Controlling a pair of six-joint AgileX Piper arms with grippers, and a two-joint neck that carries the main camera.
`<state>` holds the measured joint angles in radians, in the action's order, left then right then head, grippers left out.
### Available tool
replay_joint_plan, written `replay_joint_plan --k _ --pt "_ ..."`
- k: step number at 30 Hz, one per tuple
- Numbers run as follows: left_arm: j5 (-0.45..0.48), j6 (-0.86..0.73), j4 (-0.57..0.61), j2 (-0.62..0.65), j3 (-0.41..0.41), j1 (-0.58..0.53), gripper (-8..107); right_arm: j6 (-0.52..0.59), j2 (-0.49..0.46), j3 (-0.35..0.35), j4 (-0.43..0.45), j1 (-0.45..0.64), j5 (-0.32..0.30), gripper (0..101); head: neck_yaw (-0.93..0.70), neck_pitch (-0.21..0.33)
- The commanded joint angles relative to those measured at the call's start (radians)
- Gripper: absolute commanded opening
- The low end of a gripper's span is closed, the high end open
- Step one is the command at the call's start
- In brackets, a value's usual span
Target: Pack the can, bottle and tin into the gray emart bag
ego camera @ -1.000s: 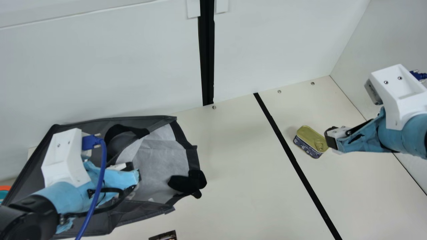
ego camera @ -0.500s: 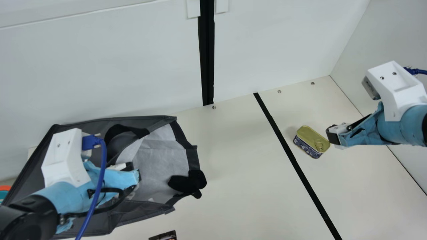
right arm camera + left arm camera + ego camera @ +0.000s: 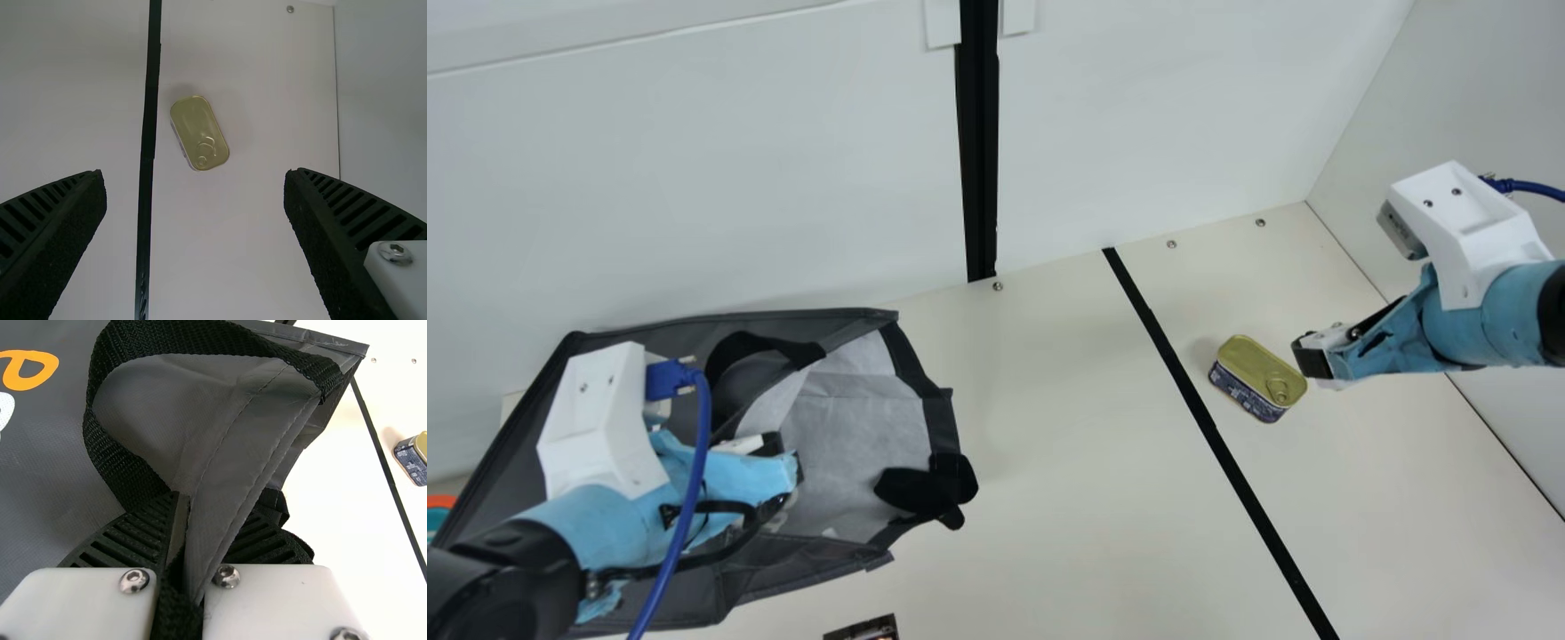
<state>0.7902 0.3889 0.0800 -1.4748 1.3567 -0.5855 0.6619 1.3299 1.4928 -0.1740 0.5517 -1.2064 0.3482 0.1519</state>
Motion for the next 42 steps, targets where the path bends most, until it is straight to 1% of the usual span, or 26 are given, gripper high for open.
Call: replay_joint_plan --k 1,18,35,42 --pt "0.000 0.000 0.000 0.000 0.000 0.000 10 0.015 0.008 -0.004 -0.006 0.003 0.003 91 0.001 0.023" --pt "0.000 0.000 0.000 0.000 0.000 0.000 10 0.122 0.093 -0.025 -0.026 0.024 0.047 91 0.001 0.023" --pt "0.000 0.000 0.000 0.000 0.000 0.000 10 0.138 0.173 -0.041 -0.015 0.011 0.089 91 0.001 0.023" --pt "0.000 0.000 0.000 0.000 0.000 0.000 10 0.139 0.205 -0.051 0.002 -0.002 0.112 91 0.001 0.023"
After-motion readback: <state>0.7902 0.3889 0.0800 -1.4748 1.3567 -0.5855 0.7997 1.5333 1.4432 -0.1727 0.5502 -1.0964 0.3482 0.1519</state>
